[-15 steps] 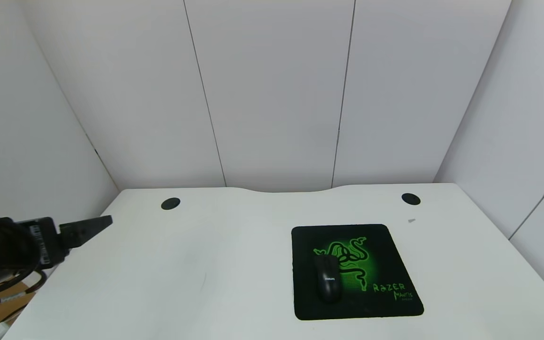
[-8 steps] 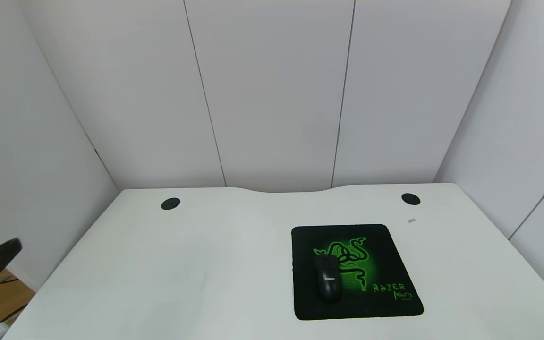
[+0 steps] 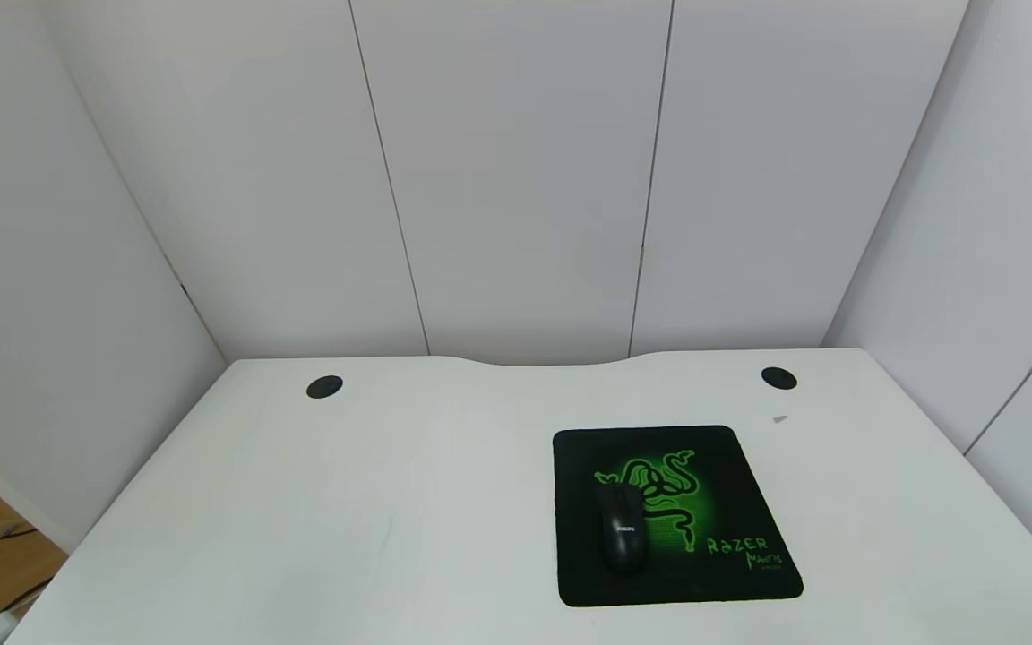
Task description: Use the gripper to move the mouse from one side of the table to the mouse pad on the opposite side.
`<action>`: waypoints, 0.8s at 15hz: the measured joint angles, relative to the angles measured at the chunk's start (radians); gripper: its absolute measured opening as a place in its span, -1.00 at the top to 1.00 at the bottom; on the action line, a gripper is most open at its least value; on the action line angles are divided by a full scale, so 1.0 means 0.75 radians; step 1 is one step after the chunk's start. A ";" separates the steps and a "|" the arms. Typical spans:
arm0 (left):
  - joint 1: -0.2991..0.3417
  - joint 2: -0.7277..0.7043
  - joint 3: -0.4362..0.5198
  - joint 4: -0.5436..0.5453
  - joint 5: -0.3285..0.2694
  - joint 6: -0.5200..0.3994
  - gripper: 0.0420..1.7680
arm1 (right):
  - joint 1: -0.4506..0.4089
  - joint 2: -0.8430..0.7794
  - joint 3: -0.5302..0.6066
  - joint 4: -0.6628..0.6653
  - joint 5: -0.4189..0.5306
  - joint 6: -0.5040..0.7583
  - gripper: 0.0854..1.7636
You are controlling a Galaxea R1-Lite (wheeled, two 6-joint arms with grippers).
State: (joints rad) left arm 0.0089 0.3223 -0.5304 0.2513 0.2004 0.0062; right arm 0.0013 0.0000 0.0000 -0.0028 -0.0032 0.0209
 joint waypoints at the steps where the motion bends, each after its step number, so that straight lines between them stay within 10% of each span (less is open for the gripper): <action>1: 0.010 -0.045 0.011 0.005 0.000 0.015 -0.94 | 0.000 0.001 0.000 0.000 0.000 -0.001 -0.94; 12: -0.012 -0.401 0.241 -0.345 -0.060 0.019 -0.94 | 0.000 0.001 0.000 0.000 0.001 0.001 -0.94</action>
State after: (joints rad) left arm 0.0000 0.0215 -0.3500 -0.0074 0.1551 0.0204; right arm 0.0013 0.0004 0.0000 -0.0028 -0.0028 0.0213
